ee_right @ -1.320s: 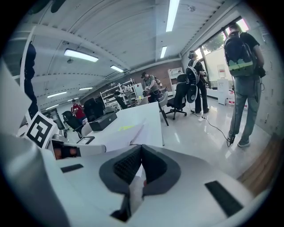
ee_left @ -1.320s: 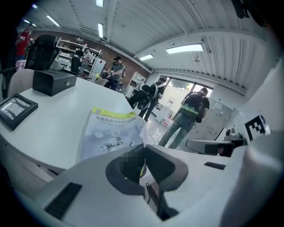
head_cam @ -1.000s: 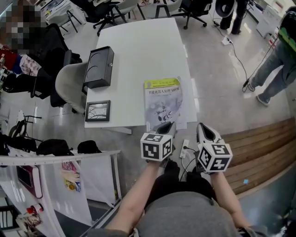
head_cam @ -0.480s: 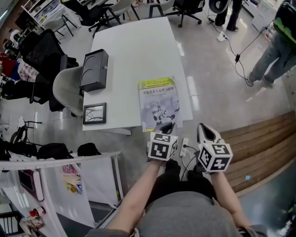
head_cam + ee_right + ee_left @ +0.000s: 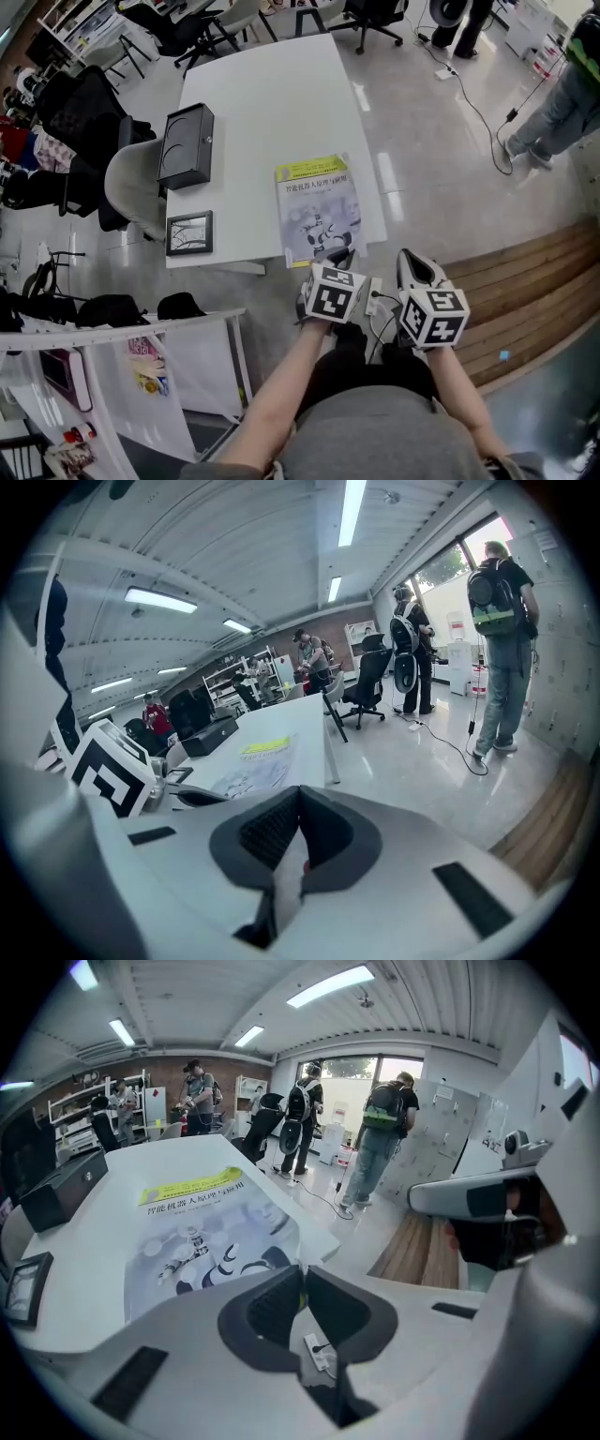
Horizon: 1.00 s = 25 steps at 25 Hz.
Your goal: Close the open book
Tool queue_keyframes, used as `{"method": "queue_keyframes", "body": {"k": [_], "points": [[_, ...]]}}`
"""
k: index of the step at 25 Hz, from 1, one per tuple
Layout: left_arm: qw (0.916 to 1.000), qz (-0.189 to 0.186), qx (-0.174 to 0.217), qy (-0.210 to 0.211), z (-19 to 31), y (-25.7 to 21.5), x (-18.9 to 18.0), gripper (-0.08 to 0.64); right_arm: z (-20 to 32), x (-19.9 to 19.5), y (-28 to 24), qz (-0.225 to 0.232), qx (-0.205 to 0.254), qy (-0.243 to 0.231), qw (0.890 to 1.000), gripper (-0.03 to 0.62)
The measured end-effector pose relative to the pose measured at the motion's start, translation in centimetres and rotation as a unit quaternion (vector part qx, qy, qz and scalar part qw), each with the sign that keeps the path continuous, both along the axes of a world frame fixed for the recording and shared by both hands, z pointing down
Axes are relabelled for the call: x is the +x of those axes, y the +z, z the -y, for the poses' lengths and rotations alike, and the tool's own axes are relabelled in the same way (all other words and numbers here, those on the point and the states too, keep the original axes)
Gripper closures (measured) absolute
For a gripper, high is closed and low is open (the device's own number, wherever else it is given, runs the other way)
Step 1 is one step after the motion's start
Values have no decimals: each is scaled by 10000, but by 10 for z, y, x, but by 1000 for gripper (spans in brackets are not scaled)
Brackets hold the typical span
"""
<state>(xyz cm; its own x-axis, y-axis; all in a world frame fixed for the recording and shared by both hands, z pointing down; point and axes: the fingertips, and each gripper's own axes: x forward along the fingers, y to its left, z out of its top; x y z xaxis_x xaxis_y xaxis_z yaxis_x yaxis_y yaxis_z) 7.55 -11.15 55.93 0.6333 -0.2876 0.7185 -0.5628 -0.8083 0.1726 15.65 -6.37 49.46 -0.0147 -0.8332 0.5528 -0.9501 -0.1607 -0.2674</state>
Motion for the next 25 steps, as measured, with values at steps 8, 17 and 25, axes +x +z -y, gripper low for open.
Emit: {"method": "queue_keyframes", "body": {"k": [8, 17, 25], "points": [[9998, 135, -52, 137, -6, 7, 3, 506, 1, -1, -1, 11, -3, -37, 10000, 588], [9997, 150, -28, 213, -11, 10, 5, 462, -1, 2, -1, 9, -3, -50, 10000, 588], [9993, -294, -204, 70, -17, 0, -4, 437, 0, -5, -2, 26, 37, -157, 9999, 588]]}}
